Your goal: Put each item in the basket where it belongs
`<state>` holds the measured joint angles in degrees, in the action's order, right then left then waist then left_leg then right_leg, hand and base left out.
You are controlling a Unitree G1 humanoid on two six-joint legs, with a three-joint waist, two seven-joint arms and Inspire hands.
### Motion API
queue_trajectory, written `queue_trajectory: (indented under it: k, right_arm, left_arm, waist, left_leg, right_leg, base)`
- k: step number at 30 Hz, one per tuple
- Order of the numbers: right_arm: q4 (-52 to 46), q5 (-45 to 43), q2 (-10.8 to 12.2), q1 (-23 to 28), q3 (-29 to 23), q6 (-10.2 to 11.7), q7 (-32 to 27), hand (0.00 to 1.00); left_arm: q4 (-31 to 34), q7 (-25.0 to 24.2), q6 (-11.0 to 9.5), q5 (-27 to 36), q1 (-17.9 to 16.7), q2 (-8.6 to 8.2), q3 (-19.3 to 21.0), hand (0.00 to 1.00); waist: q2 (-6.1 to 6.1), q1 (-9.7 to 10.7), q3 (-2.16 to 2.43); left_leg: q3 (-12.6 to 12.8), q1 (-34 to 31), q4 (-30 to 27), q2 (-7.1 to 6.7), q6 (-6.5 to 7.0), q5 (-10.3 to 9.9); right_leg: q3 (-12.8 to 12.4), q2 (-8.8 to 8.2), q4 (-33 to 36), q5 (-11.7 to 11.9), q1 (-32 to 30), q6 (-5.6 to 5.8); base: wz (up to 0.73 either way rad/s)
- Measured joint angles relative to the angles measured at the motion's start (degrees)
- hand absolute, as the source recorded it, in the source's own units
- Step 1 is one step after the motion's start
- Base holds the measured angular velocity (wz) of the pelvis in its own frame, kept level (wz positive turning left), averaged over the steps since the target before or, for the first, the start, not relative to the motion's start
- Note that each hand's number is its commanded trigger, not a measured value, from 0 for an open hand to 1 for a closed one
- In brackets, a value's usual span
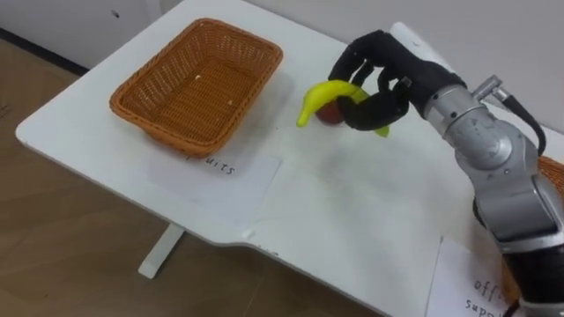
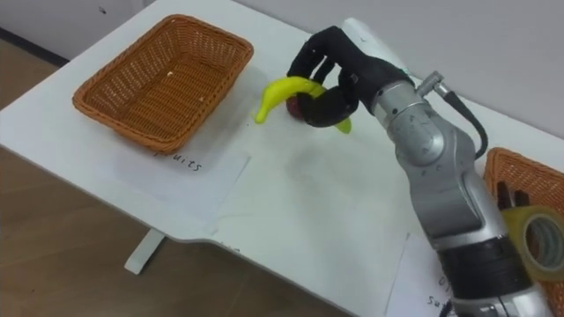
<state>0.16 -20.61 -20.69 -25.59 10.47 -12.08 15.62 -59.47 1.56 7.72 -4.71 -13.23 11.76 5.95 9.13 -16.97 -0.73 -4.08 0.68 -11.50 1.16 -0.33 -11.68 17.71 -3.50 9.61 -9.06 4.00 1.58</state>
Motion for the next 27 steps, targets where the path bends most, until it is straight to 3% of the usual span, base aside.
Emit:
queue_trajectory:
  k: [4, 8, 11, 20, 23, 27]
  right_arm:
    - [3.63, 0.34, -0.07, -3.41, 2.44, -0.03, -1.75, 1.00]
    - [4.63, 2.12, -0.07, -3.76, 4.60, -0.50, -1.79, 1.00]
    - [5.81, 2.87, -0.07, -3.85, 4.76, -0.45, -2.33, 1.00]
    - [6.59, 2.41, -0.06, -4.28, 8.36, -0.45, -3.75, 1.00]
    - [6.59, 2.82, 0.02, -4.33, 9.59, -0.47, -3.96, 1.00]
    - [7.80, 2.81, 1.75, -6.03, 11.24, -0.19, -5.27, 1.00]
  left_arm:
    - [0.13, 0.04, 1.08, -1.70, -0.28, 0.04, 0.05, 0.00]
    - [0.35, 0.29, 1.61, -1.73, -0.66, 0.18, 0.03, 0.00]
    - [0.47, 0.37, 1.73, -1.76, -0.77, 0.25, 0.07, 0.00]
    - [0.93, 0.64, 1.99, -1.85, -1.07, 0.34, 0.76, 0.00]
    - [2.10, 0.63, 1.96, -2.35, -0.90, 0.36, 0.69, 0.00]
    - [2.11, 0.52, 1.81, -2.35, -0.91, 0.35, 0.33, 0.00]
  waist:
    - [0.76, -0.76, 0.10]
    - [1.35, -1.65, 0.08]
    - [1.37, -2.36, 0.03]
    - [0.98, -4.18, -0.24]
    - [1.21, -5.33, -0.08]
    - [1.34, -5.84, -0.13]
  left_leg:
    - [-0.25, -0.33, 0.19, 0.04, -0.04, 0.01]
    - [-0.85, -0.28, 0.08, 0.02, -0.06, 0.03]
    - [-1.45, 0.00, 0.12, -0.04, -0.06, 0.02]
    - [-2.19, -0.10, 0.25, -0.11, -0.06, 0.02]
    - [-2.18, -0.11, 0.30, -0.12, -0.06, 0.02]
    - [-2.53, 0.06, 0.13, -0.23, -0.06, 0.04]
  right_leg:
    - [1.15, -0.01, 0.03, -0.02, 0.04, 0.02]
    - [1.76, 0.03, 0.02, -0.02, 0.47, 0.02]
    - [2.93, -0.04, -0.03, -0.02, 1.09, 0.02]
    - [2.91, -0.01, -0.06, -0.17, 1.09, 0.25]
    - [2.92, -0.02, -0.03, -0.18, 0.87, 0.25]
    - [2.87, -0.14, 0.04, -0.32, 1.14, 0.37]
  base:
    - [0.03]
    - [0.10]
    - [0.14]
    - [0.03]
    - [0.00]
    - [0.04]
